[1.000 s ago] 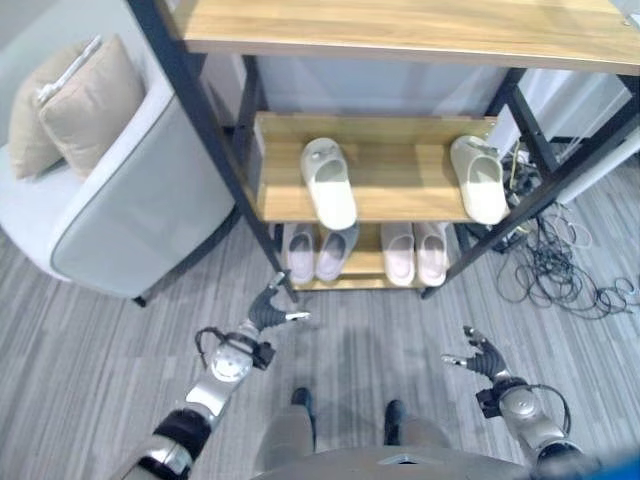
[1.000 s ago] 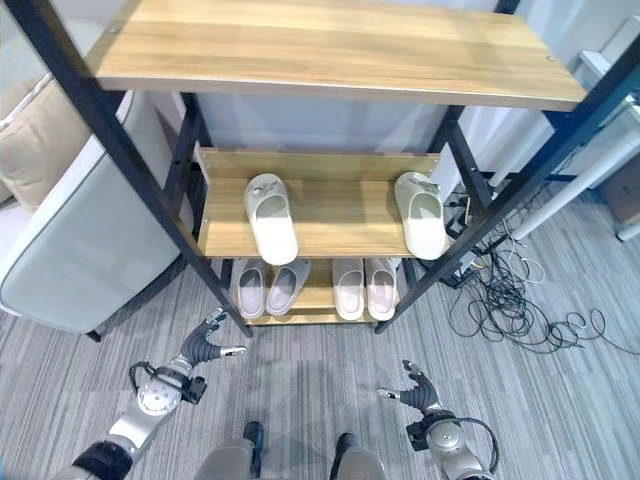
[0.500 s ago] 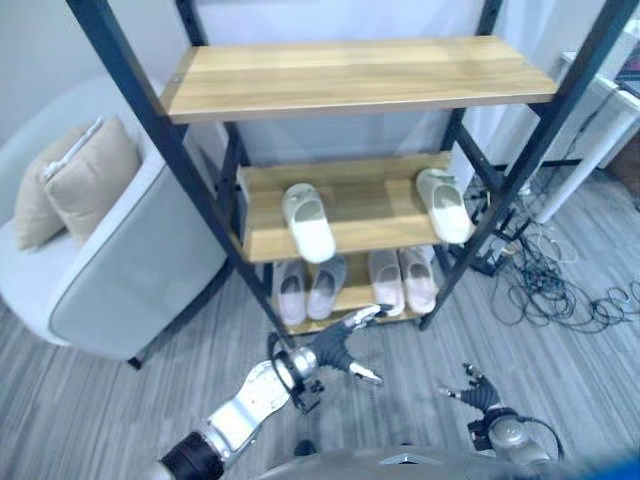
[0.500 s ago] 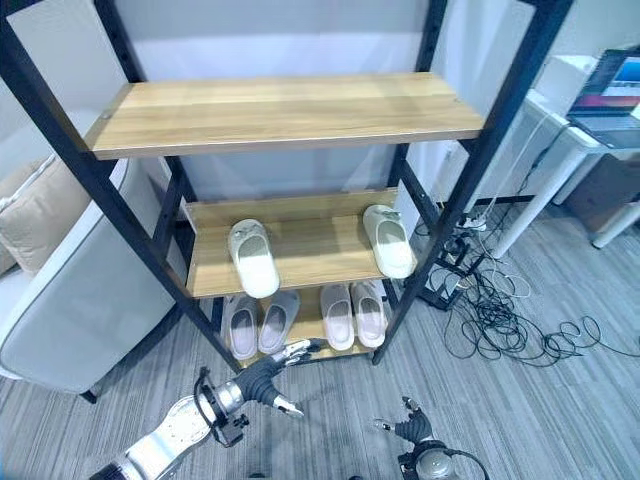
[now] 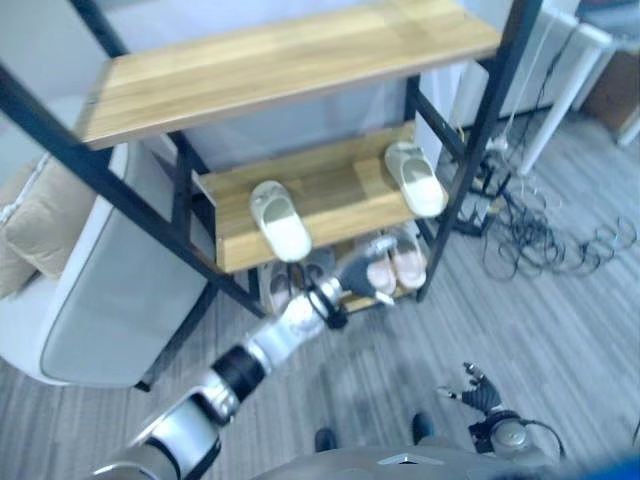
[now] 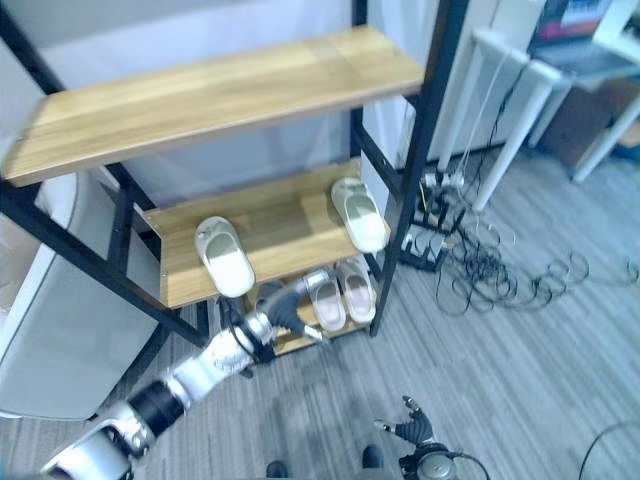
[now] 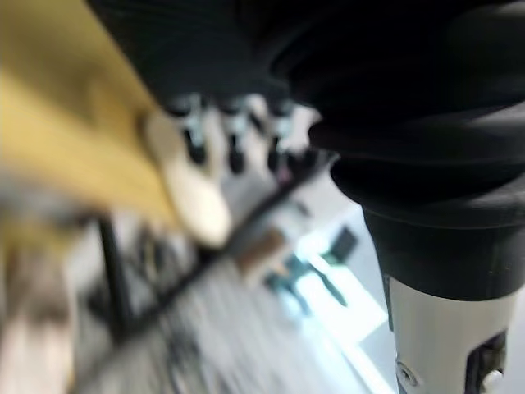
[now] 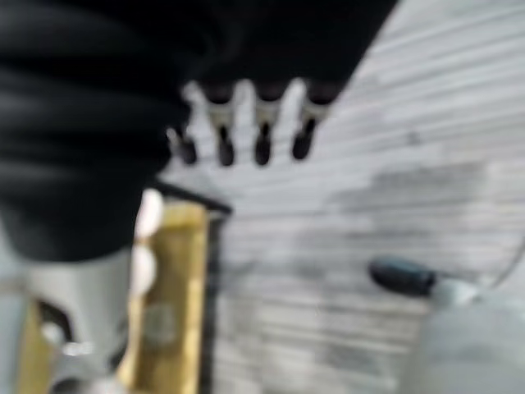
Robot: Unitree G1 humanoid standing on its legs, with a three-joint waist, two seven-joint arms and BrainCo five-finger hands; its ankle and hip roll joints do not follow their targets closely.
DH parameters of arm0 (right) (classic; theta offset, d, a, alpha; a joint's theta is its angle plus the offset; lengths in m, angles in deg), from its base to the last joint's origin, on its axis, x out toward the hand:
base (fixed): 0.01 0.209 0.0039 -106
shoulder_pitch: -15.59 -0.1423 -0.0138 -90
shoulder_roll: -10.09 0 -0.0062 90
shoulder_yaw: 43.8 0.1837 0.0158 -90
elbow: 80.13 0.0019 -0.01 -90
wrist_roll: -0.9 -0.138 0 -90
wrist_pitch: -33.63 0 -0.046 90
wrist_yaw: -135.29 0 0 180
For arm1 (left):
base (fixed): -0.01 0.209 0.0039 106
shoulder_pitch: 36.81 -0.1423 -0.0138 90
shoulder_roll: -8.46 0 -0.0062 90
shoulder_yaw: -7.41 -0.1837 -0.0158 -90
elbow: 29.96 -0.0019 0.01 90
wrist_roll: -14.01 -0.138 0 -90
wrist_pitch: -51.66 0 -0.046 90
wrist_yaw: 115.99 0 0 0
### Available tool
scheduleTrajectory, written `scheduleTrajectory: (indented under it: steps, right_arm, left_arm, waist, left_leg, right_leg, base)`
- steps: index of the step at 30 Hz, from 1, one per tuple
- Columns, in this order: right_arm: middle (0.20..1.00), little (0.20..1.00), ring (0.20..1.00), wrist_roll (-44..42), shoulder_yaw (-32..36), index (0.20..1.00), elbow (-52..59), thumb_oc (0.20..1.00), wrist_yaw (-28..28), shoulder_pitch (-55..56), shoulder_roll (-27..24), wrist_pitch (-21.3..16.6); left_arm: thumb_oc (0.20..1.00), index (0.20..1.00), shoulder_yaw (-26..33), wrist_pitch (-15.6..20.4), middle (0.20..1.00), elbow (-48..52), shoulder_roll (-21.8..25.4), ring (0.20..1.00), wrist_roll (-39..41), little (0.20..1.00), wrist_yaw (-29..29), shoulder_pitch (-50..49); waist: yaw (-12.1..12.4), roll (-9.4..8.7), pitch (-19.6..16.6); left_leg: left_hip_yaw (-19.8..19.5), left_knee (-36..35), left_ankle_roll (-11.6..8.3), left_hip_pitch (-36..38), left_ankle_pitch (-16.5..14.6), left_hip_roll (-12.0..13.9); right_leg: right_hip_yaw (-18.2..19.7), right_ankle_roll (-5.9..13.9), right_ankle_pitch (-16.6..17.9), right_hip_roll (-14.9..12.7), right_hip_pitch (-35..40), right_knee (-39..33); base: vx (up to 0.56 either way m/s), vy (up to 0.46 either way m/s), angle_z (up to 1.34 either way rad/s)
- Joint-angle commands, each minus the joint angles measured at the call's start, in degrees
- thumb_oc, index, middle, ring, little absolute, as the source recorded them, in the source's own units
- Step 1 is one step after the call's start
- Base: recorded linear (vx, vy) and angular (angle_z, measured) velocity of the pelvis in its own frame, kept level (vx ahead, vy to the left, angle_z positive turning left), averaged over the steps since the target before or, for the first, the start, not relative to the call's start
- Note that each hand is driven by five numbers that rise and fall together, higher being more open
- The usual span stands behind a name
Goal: Arrange the slippers neatly on the shoe rack.
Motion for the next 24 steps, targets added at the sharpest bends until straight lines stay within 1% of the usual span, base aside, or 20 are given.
scheduleTrajectory:
  steps: [1,6,7,8,11,13,14,16,19,20,24]
  right_arm:
    - [1.0,1.0,1.0,-0.59,1.46,1.0,-1.06,1.0,1.08,-0.94,-1.47,-2.23]
    - [1.0,1.0,1.0,0.79,0.71,1.0,1.22,1.0,0.5,0.22,-2.22,-2.77]
    - [1.0,1.0,1.0,0.81,0.6,1.0,1.57,1.0,0.42,0.15,-2.21,-2.88]
    - [1.0,1.0,1.0,0.81,0.58,1.0,1.57,1.0,0.42,0.1,-2.19,-2.87]
    - [1.0,1.0,1.0,1.17,0.07,1.0,3.24,1.0,0.61,-0.15,-2.37,-3.62]
    - [1.0,1.0,1.0,1.19,-0.14,1.0,3.88,1.0,0.87,-0.38,-2.52,-3.86]
    - [1.0,1.0,1.0,1.29,-0.41,1.0,4.81,1.0,1.01,-0.58,-2.77,-4.1]
    - [1.0,1.0,1.0,1.25,-0.61,1.0,5.39,1.0,1.19,-0.69,-2.96,-4.12]
    - [1.0,1.0,1.0,0.99,-0.9,1.0,5.75,1.0,1.27,-1.12,-3.09,-4.28]
    - [1.0,1.0,1.0,0.94,-1.09,1.0,5.89,1.0,1.41,-1.14,-3.09,-4.44]
    - [1.0,1.0,1.0,0.98,-1.5,1.0,6.0,1.0,1.57,-0.99,-2.94,-4.59]
  left_arm:
    - [1.0,1.0,2.14,0.36,1.0,-2.12,1.92,1.0,-6.72,1.0,6.73,8.2]
    - [1.0,1.0,5.04,-2.81,1.0,-5.84,6.48,1.0,-14.04,1.0,11.99,12.18]
    - [1.0,1.0,5.79,-4.37,1.0,-7.1,7.88,1.0,-15.57,1.0,13.27,12.87]
    - [1.0,1.0,5.78,-4.39,1.0,-7.13,7.9,1.0,-15.62,1.0,13.34,12.9]
    - [1.0,1.0,6.64,-8.7,1.0,-11.65,11.67,1.0,-21.51,1.0,16.58,15.6]
    - [1.0,1.0,7.02,-10.22,1.0,-13.05,13.26,1.0,-23.03,1.0,17.64,16.85]
    - [1.0,1.0,7.57,-12.08,1.0,-15.77,14.56,1.0,-23.5,1.0,18.64,18.12]
    - [1.0,1.0,8.38,-13.23,1.0,-18.52,15.59,1.0,-22.32,1.0,19.31,19.9]
    - [1.0,1.0,8.87,-14.12,1.0,-22.49,17.0,1.0,-20.27,1.0,20.83,22.95]
    - [1.0,1.0,9.57,-14.39,1.0,-22.75,18.1,1.0,-19.27,1.0,22.02,23.68]
    - [1.0,1.0,10.95,-15.0,1.0,-22.22,19.7,1.0,-18.84,1.0,23.71,23.75]
  waist:
    - [0.3,-2.05,-1.92]
    - [0.34,-2.09,-1.39]
    - [0.5,-2.16,-1.26]
    - [0.48,-2.18,-1.28]
    - [0.91,-2.81,-1.24]
    - [1.06,-3.07,-1.1]
    - [1.17,-3.51,-0.96]
    - [1.22,-3.76,-0.83]
    - [1.27,-4.09,-0.53]
    - [1.42,-4.31,-0.25]
    - [1.56,-4.5,0.11]
  left_leg:
    - [-2.45,0.41,-5.52,-2.04,1.75,1.68]
    - [-1.77,0.41,-5.77,-3.18,2.11,2.19]
    - [-1.76,0.41,-5.79,-3.56,2.23,2.29]
    - [-1.75,0.41,-5.79,-3.62,2.25,2.3]
    - [-1.89,0.41,-5.98,-5.37,2.66,2.75]
    - [-2.0,0.41,-6.01,-6.32,2.87,2.84]
    - [-2.11,0.41,-6.03,-7.31,3.07,3.03]
    - [-2.2,0.41,-6.06,-8.39,3.33,3.23]
    - [-2.28,0.41,-6.1,-9.7,3.62,3.51]
    - [-2.3,0.41,-6.1,-10.29,3.73,3.66]
    - [-2.34,0.41,-6.05,-10.93,3.87,3.68]
  right_leg:
    - [1.42,4.77,-1.92,-2.49,-1.77,2.69]
    - [1.91,4.82,-1.6,-2.12,-2.99,2.19]
    - [1.93,4.85,-1.47,-2.03,-3.36,2.07]
    - [1.94,4.85,-1.46,-2.03,-3.43,2.08]
    - [1.88,4.86,-1.17,-1.7,-4.82,1.67]
    - [1.9,4.85,-0.91,-1.56,-5.7,1.54]
    - [1.91,4.86,-0.69,-1.38,-6.62,1.41]
    - [1.91,4.79,-0.55,-1.24,-7.77,1.47]
    - [2.02,4.78,-0.4,-1.06,-9.06,1.64]
    - [2.11,4.78,-0.38,-0.94,-9.76,1.8]
    - [2.19,4.83,-0.21,-0.92,-10.57,2.04]
  base:
    - [0.02,-0.016,-0.09]
    - [0.02,-0.024,-0.12]
    - [0.01,-0.021,-0.15]
    - [0.01,-0.037,-0.1]
    - [0.01,-0.027,-0.03]
    - [0.0,0.0,0.0]
    - [-0.02,-0.034,0.0]
    - [-0.01,-0.017,0.0]
    - [0.0,0.0,0.0]
    - [0.0,0.0,0.0]
    - [0.0,0.0,0.0]
